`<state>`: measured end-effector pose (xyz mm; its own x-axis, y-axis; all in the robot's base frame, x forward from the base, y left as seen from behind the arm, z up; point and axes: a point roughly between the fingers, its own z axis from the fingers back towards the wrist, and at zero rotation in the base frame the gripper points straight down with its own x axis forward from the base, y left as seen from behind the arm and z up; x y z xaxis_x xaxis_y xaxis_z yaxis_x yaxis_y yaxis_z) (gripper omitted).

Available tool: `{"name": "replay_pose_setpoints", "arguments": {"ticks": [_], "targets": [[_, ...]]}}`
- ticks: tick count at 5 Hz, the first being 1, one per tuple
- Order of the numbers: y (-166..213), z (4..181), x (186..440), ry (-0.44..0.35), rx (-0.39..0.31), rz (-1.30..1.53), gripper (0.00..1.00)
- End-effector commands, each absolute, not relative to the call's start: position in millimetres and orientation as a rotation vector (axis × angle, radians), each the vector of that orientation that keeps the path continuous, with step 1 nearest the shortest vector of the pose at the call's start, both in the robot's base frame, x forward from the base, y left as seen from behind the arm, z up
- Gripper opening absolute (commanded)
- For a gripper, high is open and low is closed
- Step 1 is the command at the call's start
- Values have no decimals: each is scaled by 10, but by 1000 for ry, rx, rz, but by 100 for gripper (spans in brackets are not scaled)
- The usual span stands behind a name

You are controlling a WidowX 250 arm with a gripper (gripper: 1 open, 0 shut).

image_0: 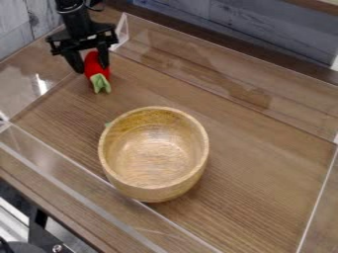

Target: Move the red object to the left side of the table

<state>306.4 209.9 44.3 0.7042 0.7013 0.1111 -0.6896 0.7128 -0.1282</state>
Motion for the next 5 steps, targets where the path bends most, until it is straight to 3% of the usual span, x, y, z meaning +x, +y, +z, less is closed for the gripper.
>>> {"name": "replay_pose_setpoints", "arguments": {"ticks": [1,3,5], "targets": [[2160,510,3044,-196,-53,787,100],[2131,458,3004,-174,-39,757,100],[2167,599,2999,-150,-44,758,100]]}}
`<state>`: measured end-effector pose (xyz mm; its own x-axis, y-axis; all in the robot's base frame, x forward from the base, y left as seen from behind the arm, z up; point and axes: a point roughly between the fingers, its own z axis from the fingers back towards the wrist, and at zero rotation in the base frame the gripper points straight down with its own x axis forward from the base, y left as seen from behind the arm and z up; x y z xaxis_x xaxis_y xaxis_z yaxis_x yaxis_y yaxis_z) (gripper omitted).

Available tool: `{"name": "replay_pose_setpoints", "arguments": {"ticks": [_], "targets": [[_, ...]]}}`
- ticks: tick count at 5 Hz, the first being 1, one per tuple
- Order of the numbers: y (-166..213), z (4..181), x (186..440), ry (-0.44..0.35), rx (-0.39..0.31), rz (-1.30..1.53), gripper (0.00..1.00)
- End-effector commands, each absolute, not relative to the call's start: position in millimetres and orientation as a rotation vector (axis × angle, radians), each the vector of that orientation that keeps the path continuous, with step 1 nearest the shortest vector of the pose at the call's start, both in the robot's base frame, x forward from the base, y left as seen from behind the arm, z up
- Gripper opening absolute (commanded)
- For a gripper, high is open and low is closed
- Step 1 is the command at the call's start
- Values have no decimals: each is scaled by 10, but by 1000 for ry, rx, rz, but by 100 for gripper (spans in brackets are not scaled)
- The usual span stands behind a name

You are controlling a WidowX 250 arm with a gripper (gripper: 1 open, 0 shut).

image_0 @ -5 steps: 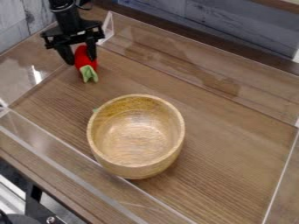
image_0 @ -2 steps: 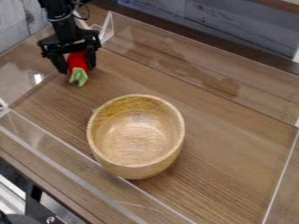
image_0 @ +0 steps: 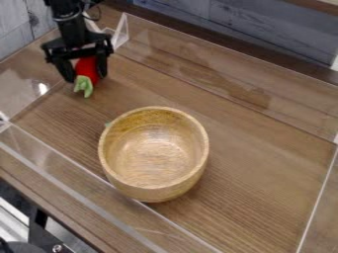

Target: Move the red object to the left side of the table

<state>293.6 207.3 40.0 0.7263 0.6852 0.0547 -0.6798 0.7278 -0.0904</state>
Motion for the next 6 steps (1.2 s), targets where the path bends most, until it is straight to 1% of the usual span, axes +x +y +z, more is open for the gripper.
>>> {"name": "replay_pose_setpoints", "arguments": {"ticks": [1,3,5,6], "targets": [[2184,701,2984,-140,-47,802,100],[2116,733,2945,-125,-60,811,100],[2147,823,2866,-109,-81,832,100],[2158,888,2861,-105,-97,798,100]]}}
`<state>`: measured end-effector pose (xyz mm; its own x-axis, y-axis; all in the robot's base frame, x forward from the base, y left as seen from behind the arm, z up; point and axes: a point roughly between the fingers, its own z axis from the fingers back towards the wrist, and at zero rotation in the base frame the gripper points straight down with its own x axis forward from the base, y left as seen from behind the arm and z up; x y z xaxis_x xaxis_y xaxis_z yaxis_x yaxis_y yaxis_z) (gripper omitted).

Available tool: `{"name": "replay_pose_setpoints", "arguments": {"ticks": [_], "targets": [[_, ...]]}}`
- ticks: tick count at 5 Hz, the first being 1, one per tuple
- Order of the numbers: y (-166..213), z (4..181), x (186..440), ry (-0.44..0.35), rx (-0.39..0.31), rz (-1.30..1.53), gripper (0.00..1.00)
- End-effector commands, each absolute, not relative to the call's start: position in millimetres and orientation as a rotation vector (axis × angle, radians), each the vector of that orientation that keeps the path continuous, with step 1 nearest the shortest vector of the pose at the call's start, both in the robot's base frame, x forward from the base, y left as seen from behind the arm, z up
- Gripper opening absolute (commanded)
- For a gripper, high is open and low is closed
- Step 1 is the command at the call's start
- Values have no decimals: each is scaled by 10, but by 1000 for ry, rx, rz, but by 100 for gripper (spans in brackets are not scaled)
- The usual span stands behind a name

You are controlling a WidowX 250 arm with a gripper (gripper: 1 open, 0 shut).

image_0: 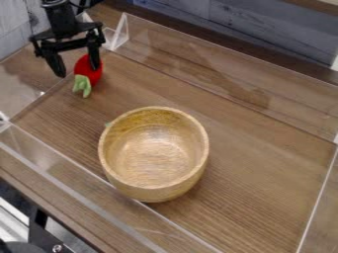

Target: Move the red object to the left side of the table

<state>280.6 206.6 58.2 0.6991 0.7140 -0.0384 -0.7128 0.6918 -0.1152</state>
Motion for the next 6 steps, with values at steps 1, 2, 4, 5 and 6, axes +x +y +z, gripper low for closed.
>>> {"name": "replay_pose_setpoints", "arguments": {"ticks": [1,2,4,5,6], "targets": [[2179,924,2857,-96,-107,767,100],[2117,1008,2861,-89,-110,737,100],[2132,1092,2829,-70,-112,694,100],[2156,1082,2781,-58,-107,671,100],[2039,1214,2843,-60,-113,590,100]]}}
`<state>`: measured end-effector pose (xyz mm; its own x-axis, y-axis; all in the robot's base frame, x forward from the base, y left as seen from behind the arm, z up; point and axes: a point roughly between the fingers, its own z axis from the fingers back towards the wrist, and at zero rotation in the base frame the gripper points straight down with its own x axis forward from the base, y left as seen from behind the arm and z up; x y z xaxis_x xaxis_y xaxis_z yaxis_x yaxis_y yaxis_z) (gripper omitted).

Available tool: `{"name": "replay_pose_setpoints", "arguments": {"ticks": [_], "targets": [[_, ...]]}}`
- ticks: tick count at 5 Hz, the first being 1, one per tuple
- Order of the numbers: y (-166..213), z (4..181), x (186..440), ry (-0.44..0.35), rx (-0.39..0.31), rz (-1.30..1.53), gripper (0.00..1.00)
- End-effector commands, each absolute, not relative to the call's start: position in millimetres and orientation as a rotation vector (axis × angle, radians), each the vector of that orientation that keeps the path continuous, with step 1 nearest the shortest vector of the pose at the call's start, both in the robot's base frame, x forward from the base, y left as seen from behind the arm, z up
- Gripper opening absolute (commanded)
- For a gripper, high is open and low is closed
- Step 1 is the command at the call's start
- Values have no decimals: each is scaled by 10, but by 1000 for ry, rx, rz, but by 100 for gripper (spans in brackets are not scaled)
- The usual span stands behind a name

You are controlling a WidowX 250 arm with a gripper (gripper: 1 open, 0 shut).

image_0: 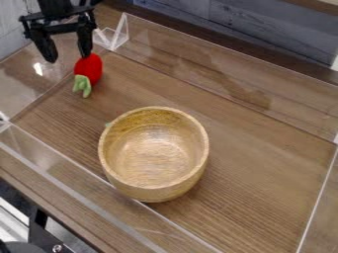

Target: Move the red object to the left side of the table

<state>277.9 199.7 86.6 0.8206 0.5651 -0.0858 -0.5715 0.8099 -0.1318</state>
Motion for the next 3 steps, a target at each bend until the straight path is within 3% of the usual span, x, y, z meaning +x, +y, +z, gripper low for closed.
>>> {"name": "replay_pose_setpoints", "arguments": {"ticks": [1,3], "targets": [[1920,1353,2899,-63,-121,512,100],[1584,1540,2887,-58,-126,401,100]]}}
